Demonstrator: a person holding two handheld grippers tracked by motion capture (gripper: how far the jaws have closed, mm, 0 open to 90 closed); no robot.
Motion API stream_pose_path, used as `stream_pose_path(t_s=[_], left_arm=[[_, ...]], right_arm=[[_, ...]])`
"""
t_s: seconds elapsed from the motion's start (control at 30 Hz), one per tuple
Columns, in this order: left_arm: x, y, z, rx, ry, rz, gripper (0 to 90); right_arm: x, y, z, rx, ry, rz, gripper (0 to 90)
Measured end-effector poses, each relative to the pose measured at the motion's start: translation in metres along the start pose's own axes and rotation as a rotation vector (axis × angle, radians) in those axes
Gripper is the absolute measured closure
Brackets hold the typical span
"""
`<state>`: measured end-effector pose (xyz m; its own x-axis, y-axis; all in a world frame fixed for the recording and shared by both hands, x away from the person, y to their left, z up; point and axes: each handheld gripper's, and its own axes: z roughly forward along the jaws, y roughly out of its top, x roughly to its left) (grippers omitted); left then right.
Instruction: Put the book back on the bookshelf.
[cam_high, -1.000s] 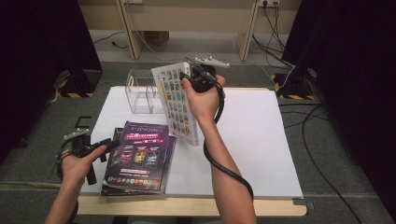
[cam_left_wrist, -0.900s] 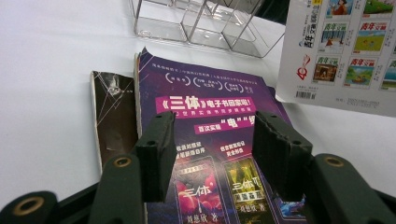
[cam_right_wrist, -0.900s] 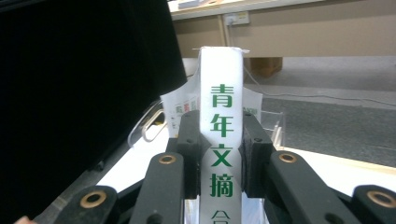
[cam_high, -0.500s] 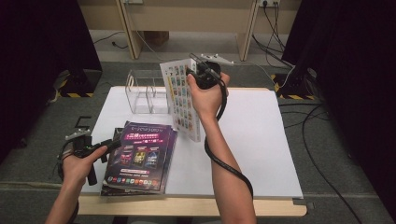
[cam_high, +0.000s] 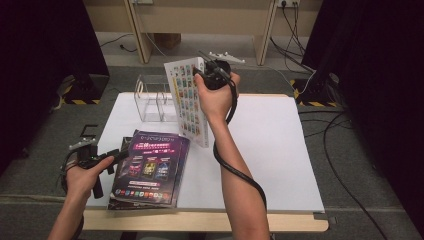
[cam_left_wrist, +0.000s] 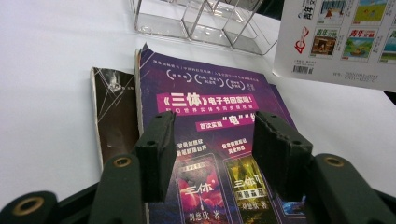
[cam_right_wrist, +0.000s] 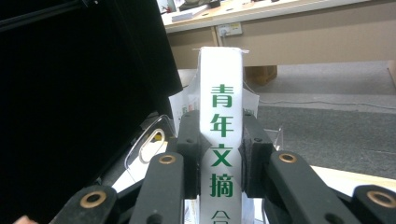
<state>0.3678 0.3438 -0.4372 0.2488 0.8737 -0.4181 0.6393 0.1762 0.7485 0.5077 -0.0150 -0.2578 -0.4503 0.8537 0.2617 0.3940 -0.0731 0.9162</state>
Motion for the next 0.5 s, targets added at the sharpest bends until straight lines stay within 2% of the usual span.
stream_pose_path(t_s=[0.27,0.37,0.5], left_arm=[[-0.001,-0.001,0.001,0.001,-0.003,0.0,48.3],[0.0,-0.001,0.001,0.0,-0.001,0.0,48.3],[0.0,0.0,0.001,0.001,-0.001,0.0,48.2]], right_arm=[[0.004,0.002,0.009,-0.001,0.015,-0.004,74.1],[0.001,0.004,0.013,0.002,0.031,0.001,74.1],[-0.002,0.008,0.017,0.002,0.028,-0.006,74.1]])
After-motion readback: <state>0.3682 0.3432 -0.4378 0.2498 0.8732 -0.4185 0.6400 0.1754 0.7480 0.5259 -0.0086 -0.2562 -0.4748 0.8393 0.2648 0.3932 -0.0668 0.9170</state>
